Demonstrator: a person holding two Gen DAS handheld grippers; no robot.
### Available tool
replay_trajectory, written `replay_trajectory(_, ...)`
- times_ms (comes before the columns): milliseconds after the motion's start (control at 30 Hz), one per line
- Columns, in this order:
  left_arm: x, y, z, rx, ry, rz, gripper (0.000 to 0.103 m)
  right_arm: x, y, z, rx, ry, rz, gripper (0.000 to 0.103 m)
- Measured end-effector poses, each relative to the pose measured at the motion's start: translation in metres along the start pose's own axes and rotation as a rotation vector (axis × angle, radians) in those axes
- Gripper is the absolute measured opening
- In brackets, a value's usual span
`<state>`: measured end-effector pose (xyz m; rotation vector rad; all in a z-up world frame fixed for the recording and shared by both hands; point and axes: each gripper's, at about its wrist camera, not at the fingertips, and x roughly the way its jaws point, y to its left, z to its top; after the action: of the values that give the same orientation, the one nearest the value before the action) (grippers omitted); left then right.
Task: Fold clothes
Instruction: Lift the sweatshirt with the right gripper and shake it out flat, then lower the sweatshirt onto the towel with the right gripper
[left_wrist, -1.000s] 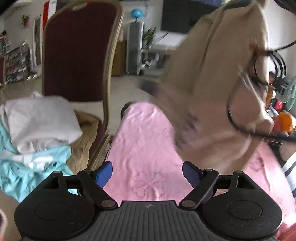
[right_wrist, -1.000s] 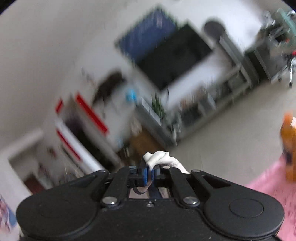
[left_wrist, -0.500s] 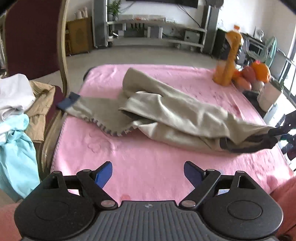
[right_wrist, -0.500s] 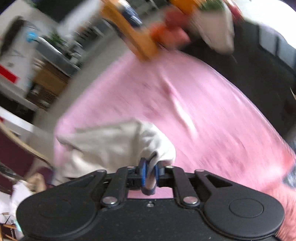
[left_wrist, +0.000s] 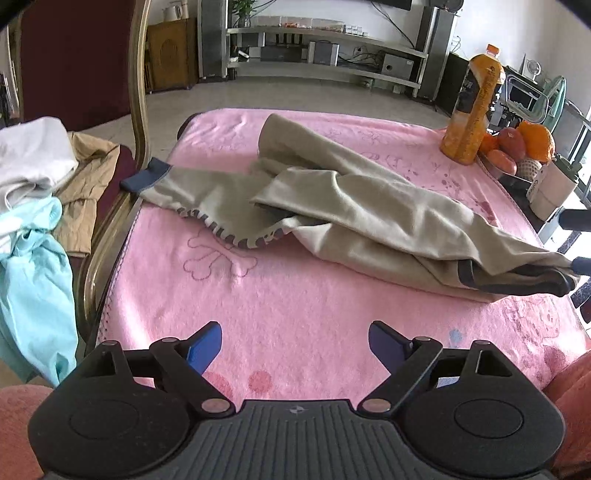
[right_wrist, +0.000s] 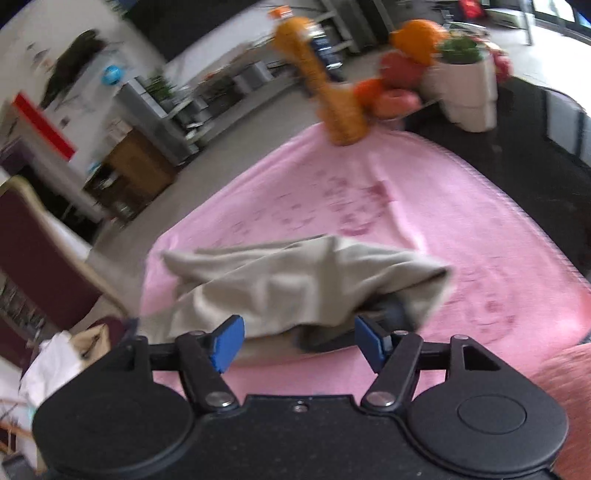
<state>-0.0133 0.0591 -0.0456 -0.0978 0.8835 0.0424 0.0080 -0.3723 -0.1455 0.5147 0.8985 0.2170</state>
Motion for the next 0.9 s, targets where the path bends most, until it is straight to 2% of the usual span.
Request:
replay_trajectory(133,-0.002,0.008,-0.001,-0.02,-0.013,-0.012,0.087,0.009,0.026,-0.012,-0.05,0.043,0.038,0.067)
replay_trajectory(300,0.0,0.017,-0.002,-0.045,-0.006,-0.021,0.087,0.019,0.047,-0.023,-0.086,0.077,0.035,0.067)
replay_trajectory(900,0.004,0.027,-0.003,-0.08,0.024,-0.015,0.088,0.03,0.062,-0.036,-0.111,0.112,-0.004,0.069)
